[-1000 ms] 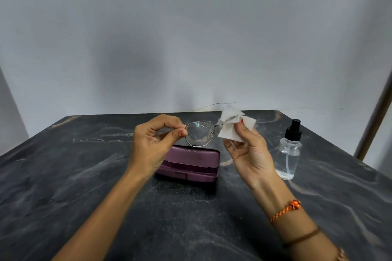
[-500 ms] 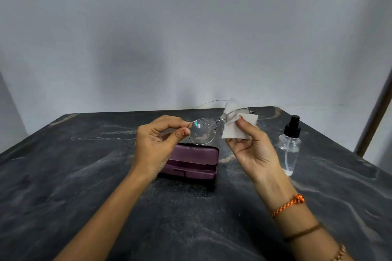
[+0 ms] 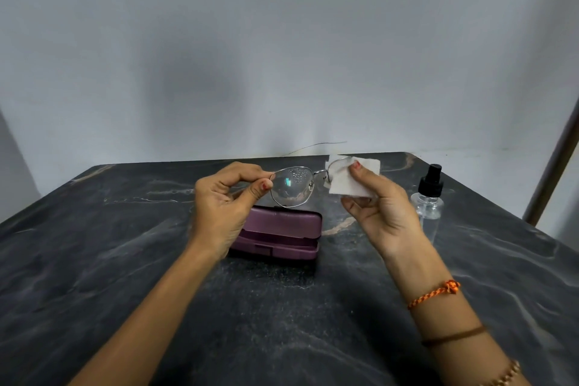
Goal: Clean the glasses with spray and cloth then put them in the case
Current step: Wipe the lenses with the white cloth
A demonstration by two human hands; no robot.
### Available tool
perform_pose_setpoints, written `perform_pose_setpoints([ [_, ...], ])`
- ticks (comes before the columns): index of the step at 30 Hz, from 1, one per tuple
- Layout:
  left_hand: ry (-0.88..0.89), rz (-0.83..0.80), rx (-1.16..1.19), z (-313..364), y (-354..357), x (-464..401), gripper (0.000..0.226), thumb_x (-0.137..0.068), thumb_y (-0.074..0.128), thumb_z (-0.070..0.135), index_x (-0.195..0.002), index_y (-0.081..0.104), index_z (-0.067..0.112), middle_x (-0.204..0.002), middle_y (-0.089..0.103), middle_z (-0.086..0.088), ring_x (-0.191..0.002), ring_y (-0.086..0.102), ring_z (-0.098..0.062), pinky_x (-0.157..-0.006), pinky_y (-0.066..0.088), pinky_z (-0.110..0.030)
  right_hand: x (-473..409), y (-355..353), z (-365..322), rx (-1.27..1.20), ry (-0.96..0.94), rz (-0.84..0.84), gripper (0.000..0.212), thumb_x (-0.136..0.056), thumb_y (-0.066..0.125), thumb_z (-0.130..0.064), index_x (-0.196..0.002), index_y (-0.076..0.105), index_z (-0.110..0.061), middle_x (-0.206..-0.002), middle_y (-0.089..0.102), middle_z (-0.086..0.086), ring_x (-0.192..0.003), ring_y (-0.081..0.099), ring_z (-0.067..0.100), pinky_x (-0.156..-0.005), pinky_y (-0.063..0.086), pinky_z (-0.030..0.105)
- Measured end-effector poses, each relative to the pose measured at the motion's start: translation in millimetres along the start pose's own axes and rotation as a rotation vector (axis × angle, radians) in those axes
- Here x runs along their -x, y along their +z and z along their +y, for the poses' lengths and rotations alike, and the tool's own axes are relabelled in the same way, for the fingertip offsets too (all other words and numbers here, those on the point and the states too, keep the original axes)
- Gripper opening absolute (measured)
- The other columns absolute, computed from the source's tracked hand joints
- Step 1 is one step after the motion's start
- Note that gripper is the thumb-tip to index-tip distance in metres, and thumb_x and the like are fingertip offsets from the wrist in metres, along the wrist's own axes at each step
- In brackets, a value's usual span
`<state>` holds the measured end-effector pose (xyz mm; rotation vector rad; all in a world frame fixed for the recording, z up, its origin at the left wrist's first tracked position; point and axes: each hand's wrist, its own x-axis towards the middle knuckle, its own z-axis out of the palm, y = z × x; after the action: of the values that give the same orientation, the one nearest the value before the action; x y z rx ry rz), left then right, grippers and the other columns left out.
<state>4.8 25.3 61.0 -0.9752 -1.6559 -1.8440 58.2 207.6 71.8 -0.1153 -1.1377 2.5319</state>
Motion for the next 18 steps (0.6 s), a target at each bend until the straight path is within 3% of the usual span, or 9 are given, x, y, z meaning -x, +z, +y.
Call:
perform_pose_setpoints([
  [2,0.004,-0.006,0.012,0,0,0,0.018,-0.063,0.068,0.012,-0.069,0.072,0.028,-0.071,0.07,0.014,-0.073,0.062,-0.001,-0.069,0.05,-0.012,1,2,2,-0.186,0.058,-0.006,0.01,-0.082,0.058,-0.005,-0.073,0.06,-0.009,-0.056,0.071,0.001,-0.053,0.068,0.01,-0.053,0.054,0.019],
  [5,0.01,-0.005,0.017,-1,1,1,0.014,-0.064,0.067,0.01,-0.069,0.072,0.022,-0.071,0.07,0.012,-0.073,0.062,-0.004,-0.069,0.05,-0.014,3,7,7,-0.28,0.055,-0.048,0.008,-0.084,0.057,-0.01,-0.077,0.06,-0.011,-0.06,0.072,0.001,-0.057,0.07,0.01,-0.058,0.056,0.021],
  [10,0.021,0.016,0.008,-1,3,2,0.011,-0.064,0.067,0.006,-0.072,0.068,0.013,-0.07,0.069,0.013,-0.071,0.061,-0.001,-0.068,0.05,-0.012,3,7,9,-0.121,-0.041,-0.178,0.011,-0.062,0.062,-0.009,-0.067,0.071,-0.014,-0.064,0.073,-0.001,-0.063,0.07,0.008,-0.06,0.058,0.02],
  [14,0.052,0.002,-0.037,1,2,2,0.018,-0.064,0.066,0.007,-0.08,0.065,0.015,-0.07,0.065,0.006,-0.073,0.061,0.001,-0.068,0.05,-0.01,-1,1,6,0.103,-0.104,-0.125,0.014,-0.057,0.066,-0.014,-0.072,0.068,-0.013,-0.06,0.072,-0.005,-0.06,0.068,0.003,-0.052,0.052,0.014],
  [18,0.063,-0.01,-0.053,3,0,1,0.016,-0.065,0.066,0.007,-0.077,0.065,0.019,-0.075,0.062,-0.001,-0.074,0.061,0.002,-0.068,0.049,-0.009,-1,-2,4,0.205,-0.093,-0.068,0.007,-0.057,0.07,-0.015,-0.064,0.07,-0.013,-0.057,0.072,-0.006,-0.055,0.066,0.001,-0.048,0.05,0.012],
])
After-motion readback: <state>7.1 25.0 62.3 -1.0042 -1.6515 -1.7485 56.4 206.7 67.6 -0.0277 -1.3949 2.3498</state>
